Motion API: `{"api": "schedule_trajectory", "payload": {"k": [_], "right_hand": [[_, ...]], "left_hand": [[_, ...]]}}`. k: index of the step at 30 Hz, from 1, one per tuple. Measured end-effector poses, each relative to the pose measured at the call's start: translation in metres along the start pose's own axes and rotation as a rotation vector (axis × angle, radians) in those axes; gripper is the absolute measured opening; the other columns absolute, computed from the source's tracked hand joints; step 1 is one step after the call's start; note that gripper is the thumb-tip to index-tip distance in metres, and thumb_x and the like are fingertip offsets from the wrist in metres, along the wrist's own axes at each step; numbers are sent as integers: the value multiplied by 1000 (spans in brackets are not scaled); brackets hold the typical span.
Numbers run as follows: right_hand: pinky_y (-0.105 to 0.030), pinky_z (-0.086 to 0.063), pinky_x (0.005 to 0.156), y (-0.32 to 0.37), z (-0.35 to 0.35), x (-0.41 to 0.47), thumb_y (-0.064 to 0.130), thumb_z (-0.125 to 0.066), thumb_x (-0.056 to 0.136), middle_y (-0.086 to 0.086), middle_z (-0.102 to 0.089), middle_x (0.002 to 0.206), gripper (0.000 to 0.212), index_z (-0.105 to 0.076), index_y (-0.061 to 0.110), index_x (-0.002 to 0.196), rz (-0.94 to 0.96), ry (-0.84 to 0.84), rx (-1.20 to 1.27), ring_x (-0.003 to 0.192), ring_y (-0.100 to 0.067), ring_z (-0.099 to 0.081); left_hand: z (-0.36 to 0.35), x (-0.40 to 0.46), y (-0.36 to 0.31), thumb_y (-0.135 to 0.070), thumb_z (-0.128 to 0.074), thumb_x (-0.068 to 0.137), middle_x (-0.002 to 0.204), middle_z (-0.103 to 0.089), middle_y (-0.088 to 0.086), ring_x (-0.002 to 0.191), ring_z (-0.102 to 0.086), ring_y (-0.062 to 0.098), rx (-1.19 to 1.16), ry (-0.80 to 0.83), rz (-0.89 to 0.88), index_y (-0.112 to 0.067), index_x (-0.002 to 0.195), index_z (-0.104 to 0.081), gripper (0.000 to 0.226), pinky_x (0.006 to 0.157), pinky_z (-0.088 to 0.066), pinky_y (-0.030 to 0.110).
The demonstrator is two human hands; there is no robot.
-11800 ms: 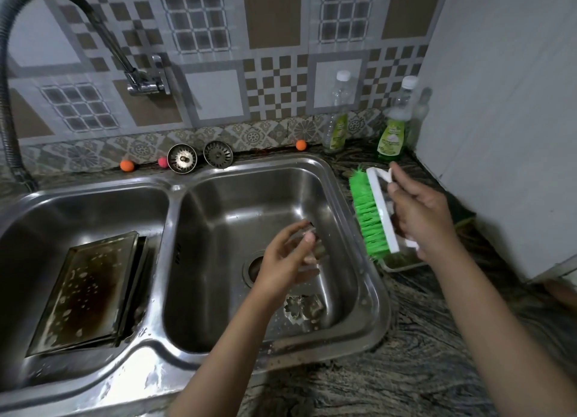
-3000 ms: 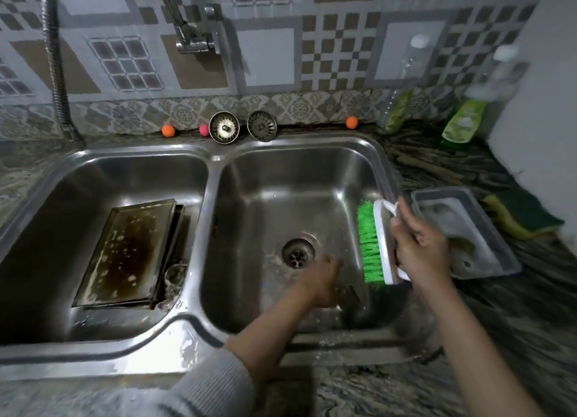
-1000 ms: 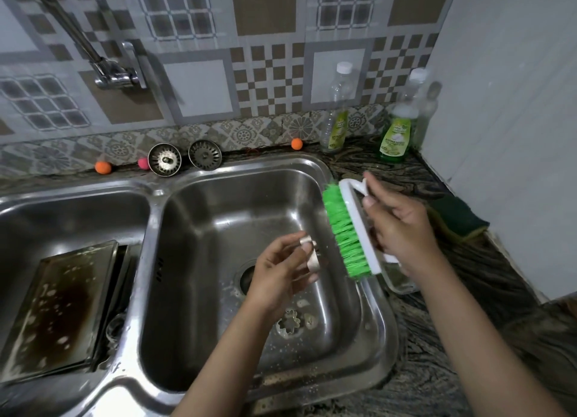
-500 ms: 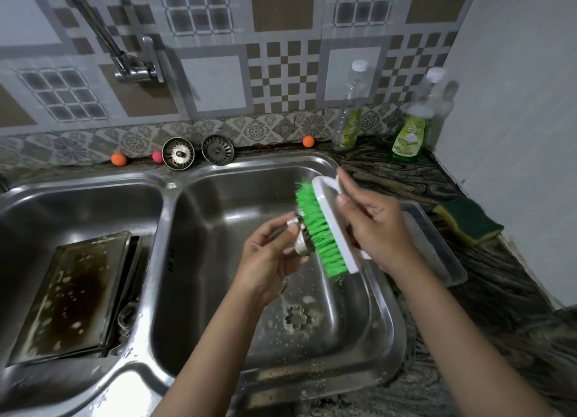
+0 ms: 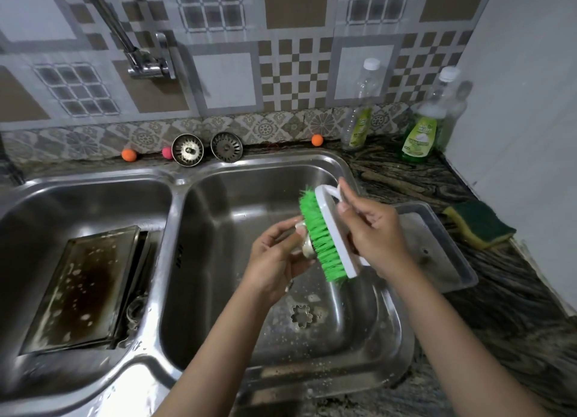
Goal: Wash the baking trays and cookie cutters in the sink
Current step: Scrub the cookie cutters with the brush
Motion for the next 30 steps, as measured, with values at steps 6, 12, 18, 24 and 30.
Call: {"api": "schedule_trajectory", "payload": {"k": [6, 12, 18, 24, 30], "right_hand": [[-4, -42, 83, -29, -17, -27, 14, -58, 92, 31, -51, 118, 39, -50, 40, 121, -57, 67, 13, 107, 16, -52], [-6, -45, 75, -25, 4, -26, 16, -57, 92, 20, -59, 116, 39, -51, 44, 119, -67, 7, 6, 88, 16, -58], [-5, -39, 92, -22, -13, -28, 17, -58, 93, 27, -51, 124, 41, -48, 47, 119, -6, 13, -65, 117, 13, -47], [-3, -38, 91, -36, -9, -26, 20, -56, 94, 23, -50, 129, 41, -43, 44, 125, -29, -28, -95, 119, 11, -47], [0, -39, 85, -47, -1, -18, 22, -54, 95, 27, -48, 127, 44, -42, 29, 137, -64, -73, -139, 120, 8, -47]], "left_hand": [[22, 9, -12, -6, -60, 86, 94, -67, 13, 66, -67, 20, -34, -79, -10, -5, 114, -60, 28, 55, -57, 31], [28, 9, 8, -22, -70, 69, 82, -64, 3, 73, -64, 21, -35, -64, 134, -18, 101, -60, 34, 52, -55, 28], [17, 8, 28, -9, -61, 88, 67, -60, 3, 48, -58, 10, 11, -76, 220, -10, 119, -53, 31, 41, -49, 21], [13, 0, 19, -20, -54, 95, 72, -64, 2, 56, -64, 16, 107, 42, 196, -8, 120, -52, 28, 51, -55, 29], [-4, -11, 13, -2, -42, 98, 120, -60, 14, 94, -65, 29, 153, 265, 168, -22, 139, -45, 45, 60, -58, 29]]}}
Point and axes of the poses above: each hand's wrist, its own x-axis towards the middle knuckle, its own z-axis out of the back of the hand, y = z × x, the point moved 8 cm from there along x, towards the middle knuckle
